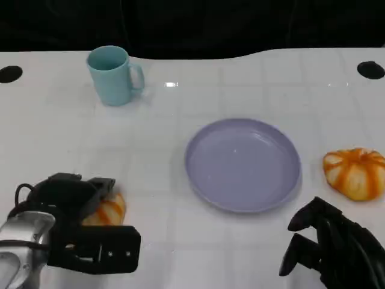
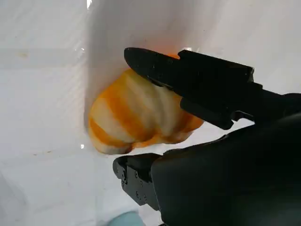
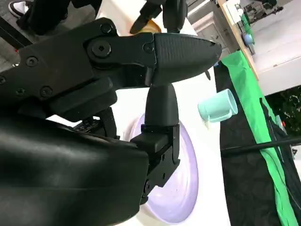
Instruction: Grasp the bread from the table and place it into the plate.
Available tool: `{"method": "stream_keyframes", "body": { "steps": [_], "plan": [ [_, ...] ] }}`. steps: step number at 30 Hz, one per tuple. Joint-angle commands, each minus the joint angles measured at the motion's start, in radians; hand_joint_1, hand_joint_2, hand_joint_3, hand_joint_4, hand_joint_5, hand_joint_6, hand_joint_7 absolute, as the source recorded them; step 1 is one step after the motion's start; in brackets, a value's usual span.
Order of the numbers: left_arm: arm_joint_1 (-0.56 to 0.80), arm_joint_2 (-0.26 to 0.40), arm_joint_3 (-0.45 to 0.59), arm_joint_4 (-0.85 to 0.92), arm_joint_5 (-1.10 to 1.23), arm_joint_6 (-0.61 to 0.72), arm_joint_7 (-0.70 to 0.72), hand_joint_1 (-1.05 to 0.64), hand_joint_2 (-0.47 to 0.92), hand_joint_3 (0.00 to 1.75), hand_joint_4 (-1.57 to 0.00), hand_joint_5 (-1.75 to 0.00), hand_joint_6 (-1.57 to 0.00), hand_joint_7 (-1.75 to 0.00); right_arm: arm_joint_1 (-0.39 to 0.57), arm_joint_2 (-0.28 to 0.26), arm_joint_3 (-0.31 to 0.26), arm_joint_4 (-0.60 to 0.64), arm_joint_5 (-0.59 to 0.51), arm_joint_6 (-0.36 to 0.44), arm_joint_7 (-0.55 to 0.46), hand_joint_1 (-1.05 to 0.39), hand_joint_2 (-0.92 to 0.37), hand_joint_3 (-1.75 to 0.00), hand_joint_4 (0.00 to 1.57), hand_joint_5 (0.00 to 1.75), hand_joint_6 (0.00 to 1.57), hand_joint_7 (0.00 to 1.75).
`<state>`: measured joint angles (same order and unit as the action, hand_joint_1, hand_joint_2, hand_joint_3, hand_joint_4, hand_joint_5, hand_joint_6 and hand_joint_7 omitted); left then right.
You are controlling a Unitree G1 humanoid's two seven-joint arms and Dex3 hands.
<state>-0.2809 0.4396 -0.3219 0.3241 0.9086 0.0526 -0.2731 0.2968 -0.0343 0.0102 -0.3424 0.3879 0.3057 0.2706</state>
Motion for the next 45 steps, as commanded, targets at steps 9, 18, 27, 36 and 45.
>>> {"method": "stream_keyframes", "body": {
  "steps": [9,18,27,36,45],
  "plan": [
    [-0.009,0.004,0.027,0.113,-0.171,-0.121,0.212,-0.25,0.92,0.26,-0.71,-1.57,-1.14,-0.25,0.008,-0.008,-0.007,-0.015,0.012,0.003,0.000,-0.53,-0.92,-0.48,0.61,1.75,0.42,1.67],
    [-0.036,-0.012,0.018,0.224,-0.188,-0.192,0.399,-0.25,0.92,0.34,-0.80,-1.75,-0.61,-1.73,0.004,-0.006,-0.006,-0.015,0.008,0.005,-0.006,-0.54,-0.92,-0.47,0.62,1.75,0.43,1.67],
    [-0.062,-0.065,0.073,0.345,-0.324,-0.306,0.496,-0.22,0.88,0.45,-0.80,-1.75,-0.63,-1.75,-0.004,-0.003,-0.008,-0.001,0.017,0.007,-0.002,-0.54,-0.92,-0.47,0.61,1.75,0.42,1.68],
    [-0.026,-0.117,0.169,0.304,-0.531,-0.476,0.477,-0.16,0.36,1.50,-0.92,-1.75,-0.78,-1.75,-0.009,-0.003,-0.006,0.015,0.009,-0.009,0.004,-0.52,-0.92,-0.50,0.61,1.75,0.41,1.68],
    [-0.004,-0.172,0.220,0.196,-0.683,-0.506,0.369,-0.13,0.31,1.57,-0.94,-1.75,-0.79,-1.75,-0.013,-0.007,-0.006,0.023,0.002,-0.010,0.007,-0.52,-0.92,-0.50,0.61,1.75,0.41,1.71]
  ]
}}
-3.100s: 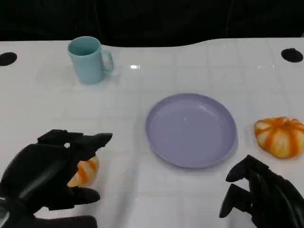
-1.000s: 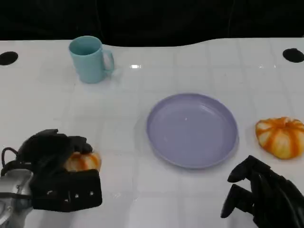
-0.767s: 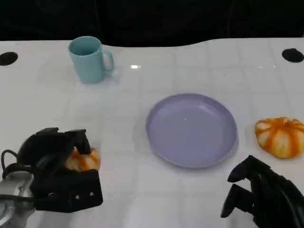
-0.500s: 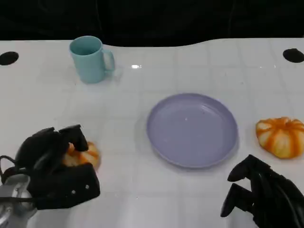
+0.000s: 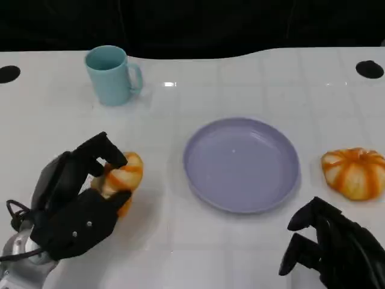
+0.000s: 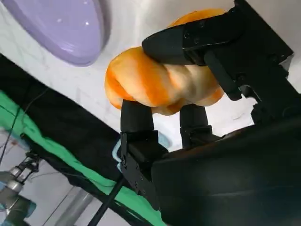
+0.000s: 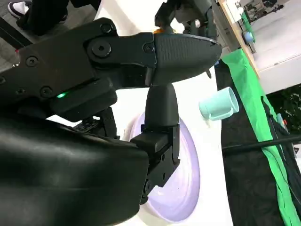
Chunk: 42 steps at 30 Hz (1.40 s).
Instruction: Grasp the bread from the table and place it into the plate.
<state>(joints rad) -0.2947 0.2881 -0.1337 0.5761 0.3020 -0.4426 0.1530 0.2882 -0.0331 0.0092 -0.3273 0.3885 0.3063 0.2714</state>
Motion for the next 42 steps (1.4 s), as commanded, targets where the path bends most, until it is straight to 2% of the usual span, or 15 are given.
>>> {"method": "stream_keyframes", "body": {
  "steps": [1,4,9,13,22,26,42],
  "plan": [
    [0.010,-0.025,0.034,-0.065,-0.087,-0.007,-0.069,-0.13,0.30,1.58,-0.95,-1.75,-0.79,-1.75,-0.006,-0.008,-0.005,0.009,0.002,-0.011,0.007,-0.52,-0.92,-0.50,0.61,1.75,0.41,1.71],
    [-0.005,-0.046,0.040,-0.086,-0.116,0.008,-0.105,-0.13,0.28,1.58,-0.95,-1.75,-0.79,-1.75,-0.007,-0.007,-0.004,0.014,0.000,-0.015,0.009,-0.52,-0.92,-0.49,0.62,1.75,0.41,1.71],
    [-0.035,-0.064,0.042,-0.091,-0.115,0.016,-0.132,-0.11,0.33,1.52,-0.93,-1.75,-0.77,-1.75,-0.010,-0.010,-0.002,0.020,-0.009,-0.016,0.011,-0.52,-0.92,-0.50,0.62,1.75,0.41,1.71],
    [-0.104,-0.084,0.025,-0.082,-0.092,0.037,-0.138,-0.10,0.34,1.50,-0.93,-1.75,-0.78,-1.75,-0.016,-0.005,-0.001,0.024,-0.010,-0.014,0.005,-0.52,-0.92,-0.50,0.62,1.75,0.40,1.71],
    [-0.150,-0.084,0.006,-0.064,-0.047,0.030,-0.135,-0.09,0.35,1.51,-0.92,-1.75,-0.76,-1.75,-0.015,-0.003,0.001,0.024,-0.010,-0.015,0.003,-0.52,-0.92,-0.50,0.62,1.75,0.41,1.73],
    [-0.251,-0.120,-0.039,-0.007,0.007,0.051,-0.121,-0.08,0.35,1.51,-0.93,-1.75,-0.78,-1.75,-0.009,-0.005,0.001,0.024,-0.008,-0.021,0.009,-0.51,-0.92,-0.50,0.63,1.75,0.39,1.74],
    [-0.427,-0.183,-0.142,0.197,0.132,-0.019,-0.067,-0.10,0.33,1.48,-0.91,-1.75,-0.75,-1.75,0.000,0.004,0.004,0.028,0.001,-0.031,0.010,-0.52,-0.92,-0.48,0.63,1.75,0.39,1.74]
  ]
}}
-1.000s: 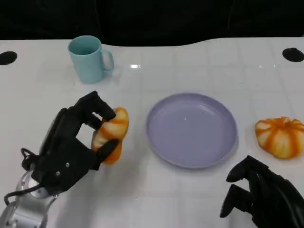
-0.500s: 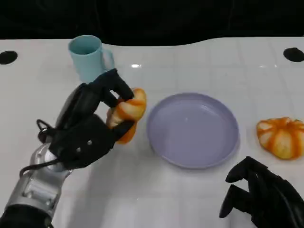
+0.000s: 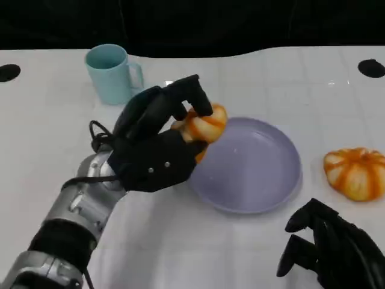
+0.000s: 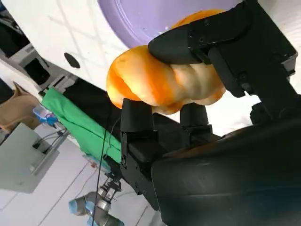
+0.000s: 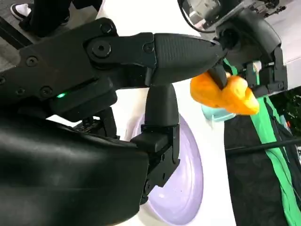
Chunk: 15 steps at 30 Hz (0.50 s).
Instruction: Grasp the bread from the table and place it into the plate.
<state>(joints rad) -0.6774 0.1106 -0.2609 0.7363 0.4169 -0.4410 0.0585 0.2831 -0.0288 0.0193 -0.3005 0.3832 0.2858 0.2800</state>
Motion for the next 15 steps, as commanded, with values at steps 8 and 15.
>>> {"method": "stream_keyframes", "body": {
  "steps": [8,15],
  "plan": [
    [-0.132,-0.047,-0.110,0.152,0.138,0.002,0.112,-0.17,0.35,1.43,-0.94,-1.75,-0.75,-1.75,0.008,-0.002,-0.002,0.000,-0.001,-0.021,0.004,-0.51,-0.92,-0.51,0.63,1.75,0.39,1.74],
    [-0.175,-0.088,-0.149,0.229,0.172,0.018,0.137,-0.17,0.39,1.36,-0.91,-1.75,-0.72,-1.75,0.012,-0.001,-0.006,-0.003,0.008,-0.018,0.003,-0.51,-0.92,-0.51,0.63,1.75,0.39,1.73]
  ]
}}
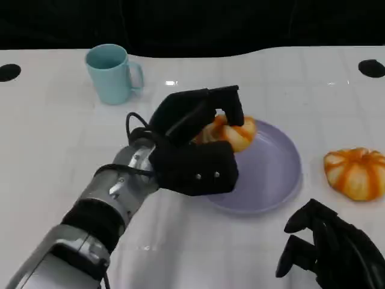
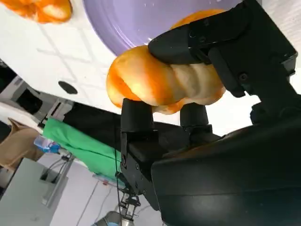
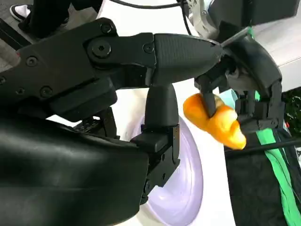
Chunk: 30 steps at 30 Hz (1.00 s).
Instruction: Grasp the bread from the table and place it into the plate.
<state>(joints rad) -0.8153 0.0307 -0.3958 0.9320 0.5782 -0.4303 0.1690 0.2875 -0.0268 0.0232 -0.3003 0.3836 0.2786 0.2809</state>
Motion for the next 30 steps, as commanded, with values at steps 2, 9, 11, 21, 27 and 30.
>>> {"method": "stream_keyframes", "body": {
  "steps": [2,9,11,21,27,30],
  "plan": [
    [-0.058,-0.019,-0.032,0.063,0.029,0.011,0.048,-0.17,0.41,1.32,-0.91,-1.75,-0.72,-1.75,0.008,-0.004,-0.009,-0.004,0.008,-0.010,0.003,-0.51,-0.92,-0.51,0.62,1.75,0.39,1.73],
    [-0.096,-0.025,-0.085,0.130,0.075,0.002,0.091,-0.16,0.49,1.17,-0.90,-1.75,-0.68,-1.75,0.009,-0.004,-0.007,-0.005,0.007,-0.010,0.003,-0.52,-0.92,-0.51,0.63,1.75,0.40,1.73],
    [-0.098,-0.029,-0.085,0.141,0.070,0.002,0.087,-0.16,0.50,1.14,-0.90,-1.75,-0.68,-1.75,0.009,-0.004,-0.007,-0.004,0.007,-0.012,0.005,-0.52,-0.92,-0.51,0.63,1.75,0.39,1.74],
    [-0.132,-0.014,-0.139,0.149,0.106,0.060,-0.058,-0.73,0.92,0.28,-0.13,-0.43,-0.25,-0.02,0.011,-0.002,-0.007,-0.010,0.009,-0.004,-0.002,-0.51,-0.92,-0.51,0.63,1.75,0.39,1.73],
    [-0.136,0.004,-0.168,0.121,0.117,0.090,-0.113,-0.93,0.92,0.38,0.00,-0.25,-0.11,-0.01,0.013,-0.003,-0.006,-0.011,0.006,-0.007,-0.001,-0.52,-0.92,-0.50,0.63,1.75,0.40,1.74],
    [-0.133,0.009,-0.170,0.109,0.114,0.102,-0.139,-0.97,0.92,0.43,0.00,-0.20,-0.10,0.00,0.014,-0.004,-0.008,-0.015,0.010,-0.002,-0.003,-0.51,-0.92,-0.50,0.62,1.75,0.39,1.73]
  ]
}}
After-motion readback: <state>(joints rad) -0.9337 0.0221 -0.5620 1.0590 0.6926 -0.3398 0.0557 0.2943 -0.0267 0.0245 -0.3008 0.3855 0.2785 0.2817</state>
